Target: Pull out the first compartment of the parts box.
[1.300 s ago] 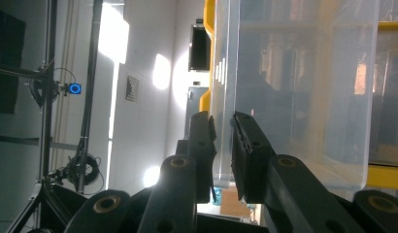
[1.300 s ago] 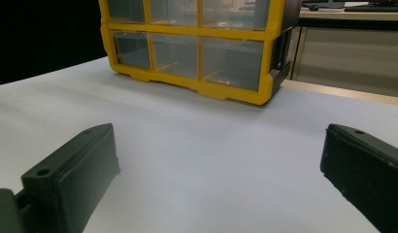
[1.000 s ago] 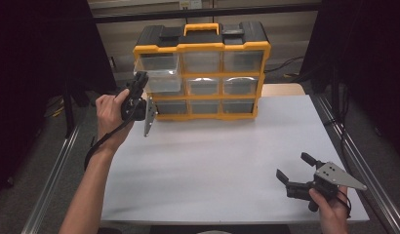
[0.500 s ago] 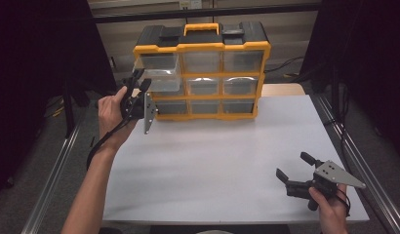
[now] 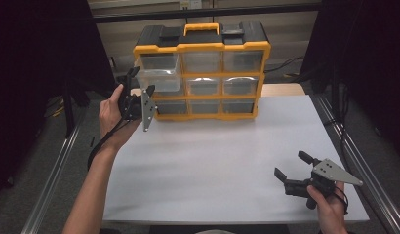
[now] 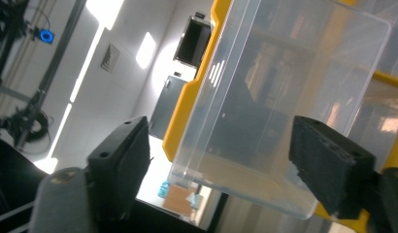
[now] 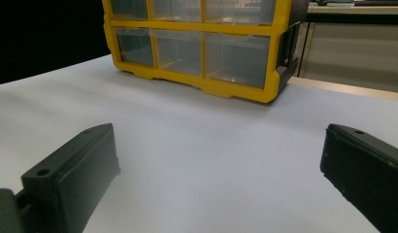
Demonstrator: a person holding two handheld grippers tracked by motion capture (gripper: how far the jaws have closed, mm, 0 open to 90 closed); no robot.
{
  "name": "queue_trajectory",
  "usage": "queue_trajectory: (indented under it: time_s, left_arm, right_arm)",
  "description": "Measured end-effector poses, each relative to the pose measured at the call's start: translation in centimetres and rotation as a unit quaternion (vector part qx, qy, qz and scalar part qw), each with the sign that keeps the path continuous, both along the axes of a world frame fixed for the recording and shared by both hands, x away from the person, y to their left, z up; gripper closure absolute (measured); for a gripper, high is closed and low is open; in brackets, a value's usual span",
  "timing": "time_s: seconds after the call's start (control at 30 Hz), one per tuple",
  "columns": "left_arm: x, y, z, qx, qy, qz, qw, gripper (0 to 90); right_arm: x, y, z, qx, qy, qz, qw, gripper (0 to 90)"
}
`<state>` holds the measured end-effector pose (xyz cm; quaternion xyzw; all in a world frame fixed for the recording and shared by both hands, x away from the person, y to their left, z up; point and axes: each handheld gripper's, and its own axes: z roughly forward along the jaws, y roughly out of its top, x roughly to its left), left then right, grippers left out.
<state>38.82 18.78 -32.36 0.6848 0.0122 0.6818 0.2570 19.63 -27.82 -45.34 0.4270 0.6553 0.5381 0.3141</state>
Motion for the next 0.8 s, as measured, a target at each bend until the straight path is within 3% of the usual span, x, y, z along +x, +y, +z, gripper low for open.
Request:
queue_trajectory:
  time_s: [0.07, 0.17, 0.3, 0.4, 0.5, 0.57, 0.67, 0.73, 0.8]
  left_arm:
    - [0.0, 0.1, -0.1, -0.025, 0.02, 0.004, 0.9995, 18.1]
    - [-0.2, 0.4, -0.3, -0.061, 0.027, 0.005, 0.9977, 15.3]
    - [-0.6, 0.8, 0.0, -0.119, 0.054, 0.01, 0.9914, 13.8]
    - [-0.9, 1.2, 0.2, -0.16, 0.071, 0.011, 0.9846, 9.2]
    - [-1.0, 1.6, 0.2, -0.215, 0.1, -0.001, 0.9715, 7.6]
    - [-1.0, 1.8, 0.1, -0.246, 0.126, -0.003, 0.9611, 5.8]
    - [-1.0, 2.0, -0.3, -0.268, 0.158, 0.002, 0.9504, 5.9]
    - [-1.0, 2.1, -0.5, -0.29, 0.172, -0.007, 0.9413, 6.1]
    - [-0.9, 2.2, -0.7, -0.306, 0.183, -0.009, 0.9341, 5.8]
  right_arm:
    - [-0.2, 0.0, 0.1, 0.002, -0.002, -0.003, 1.0, 0.0]
    - [-0.4, 0.0, 0.2, 0.001, -0.004, -0.002, 1.0, 0.0]
    - [-0.4, 0.1, 0.2, -0.002, -0.004, -0.001, 1.0, 0.0]
    - [-0.3, 0.2, 0.2, -0.005, -0.003, -0.001, 1.0, 0.0]
    - [-0.3, 0.2, 0.2, -0.006, -0.003, -0.001, 1.0, 0.0]
    - [-0.4, 0.2, 0.2, -0.006, 0.001, -0.003, 1.0, 0.0]
    - [-0.5, 0.2, 0.2, -0.006, 0.002, -0.005, 1.0, 0.0]
    - [-0.5, 0.2, 0.1, -0.006, 0.001, -0.003, 1.0, 0.0]
    - [-0.4, 0.2, 0.1, -0.007, 0.005, -0.001, 1.0, 0.0]
